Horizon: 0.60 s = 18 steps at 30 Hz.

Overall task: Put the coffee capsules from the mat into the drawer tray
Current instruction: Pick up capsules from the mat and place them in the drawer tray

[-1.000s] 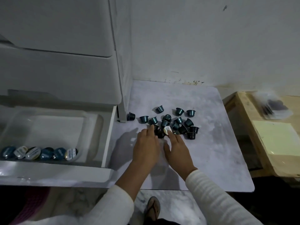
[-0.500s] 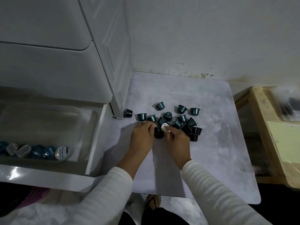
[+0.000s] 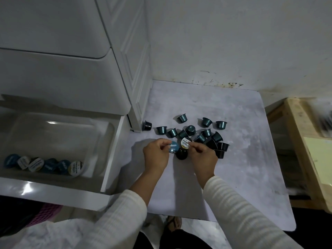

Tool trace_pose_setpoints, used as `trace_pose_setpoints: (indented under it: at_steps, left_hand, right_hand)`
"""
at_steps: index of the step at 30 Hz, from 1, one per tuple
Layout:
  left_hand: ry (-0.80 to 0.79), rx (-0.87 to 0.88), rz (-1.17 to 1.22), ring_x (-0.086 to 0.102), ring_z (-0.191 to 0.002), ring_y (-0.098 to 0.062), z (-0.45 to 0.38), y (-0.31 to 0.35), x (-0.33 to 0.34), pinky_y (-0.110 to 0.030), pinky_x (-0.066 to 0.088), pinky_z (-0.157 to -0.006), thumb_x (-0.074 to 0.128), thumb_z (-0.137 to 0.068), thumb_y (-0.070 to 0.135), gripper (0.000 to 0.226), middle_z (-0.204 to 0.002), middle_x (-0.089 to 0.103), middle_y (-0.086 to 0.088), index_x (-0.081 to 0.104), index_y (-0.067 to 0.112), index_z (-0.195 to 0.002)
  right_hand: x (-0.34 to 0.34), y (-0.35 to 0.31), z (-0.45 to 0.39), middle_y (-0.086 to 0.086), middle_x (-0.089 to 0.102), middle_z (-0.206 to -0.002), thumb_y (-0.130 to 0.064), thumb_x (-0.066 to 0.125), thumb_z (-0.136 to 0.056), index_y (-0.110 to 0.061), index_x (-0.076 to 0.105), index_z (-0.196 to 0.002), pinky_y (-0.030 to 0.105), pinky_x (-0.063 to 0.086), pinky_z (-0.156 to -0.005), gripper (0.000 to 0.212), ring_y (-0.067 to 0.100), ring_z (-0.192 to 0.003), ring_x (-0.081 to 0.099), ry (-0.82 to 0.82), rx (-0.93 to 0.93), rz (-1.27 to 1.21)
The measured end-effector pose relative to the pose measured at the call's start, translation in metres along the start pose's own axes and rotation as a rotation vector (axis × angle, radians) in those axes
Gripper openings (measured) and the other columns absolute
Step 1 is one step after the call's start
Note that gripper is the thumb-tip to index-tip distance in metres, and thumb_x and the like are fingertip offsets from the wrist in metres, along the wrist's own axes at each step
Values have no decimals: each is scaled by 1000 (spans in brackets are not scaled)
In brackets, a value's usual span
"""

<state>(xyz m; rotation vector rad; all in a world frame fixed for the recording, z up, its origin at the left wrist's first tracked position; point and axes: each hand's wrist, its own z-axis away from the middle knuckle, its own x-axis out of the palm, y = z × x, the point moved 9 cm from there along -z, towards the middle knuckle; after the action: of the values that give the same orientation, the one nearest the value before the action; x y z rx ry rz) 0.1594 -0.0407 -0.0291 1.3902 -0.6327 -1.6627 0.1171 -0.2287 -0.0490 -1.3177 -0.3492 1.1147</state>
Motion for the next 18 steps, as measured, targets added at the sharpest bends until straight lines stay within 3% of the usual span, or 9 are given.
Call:
trace_pose_setpoints:
  at_steps: [4,8,11,14,18]
  left_hand:
    - [32,-5,98,64,-84,-9,3,11,-8,-14,45,-78,61,-85,5,18,-96,73,-2,73,14,-95]
    - [47,58,167,60,-84,-4,10,38,-21,-5,43,-73,58,-87,6,20,-98,71,2,72,16,-98]
    - [28,120,213,59,-77,2,17,60,-33,3,41,-65,56,-88,7,22,-90,68,10,73,19,-96]
    - [13,146,282,61,-82,1,24,73,-52,-2,44,-68,56,-89,9,23,-90,68,12,72,24,-95]
    - [11,188,376,63,-81,-1,27,81,-94,-6,46,-73,57,-88,9,28,-90,70,10,70,34,-86]
  right_hand:
    - [-5,-3,0,6,73,-90,-9,65,-81,-18,74,-87,16,47,-65,14,5,-66,58,26,3,-53]
    - [-14,-25,3,7,71,-94,-6,67,-80,-28,71,-78,28,52,-76,22,15,-79,64,14,-55,-160]
    - [-19,-48,11,14,70,-95,-4,67,-79,-31,71,-74,32,51,-73,28,22,-77,64,-43,-68,-278]
    - [-27,-76,26,15,71,-94,-2,66,-79,-29,73,-75,35,53,-75,28,28,-83,66,-69,-111,-335]
    - [-29,-116,52,11,71,-88,0,64,-81,-13,72,-88,14,50,-59,17,14,-73,64,-130,-173,-389]
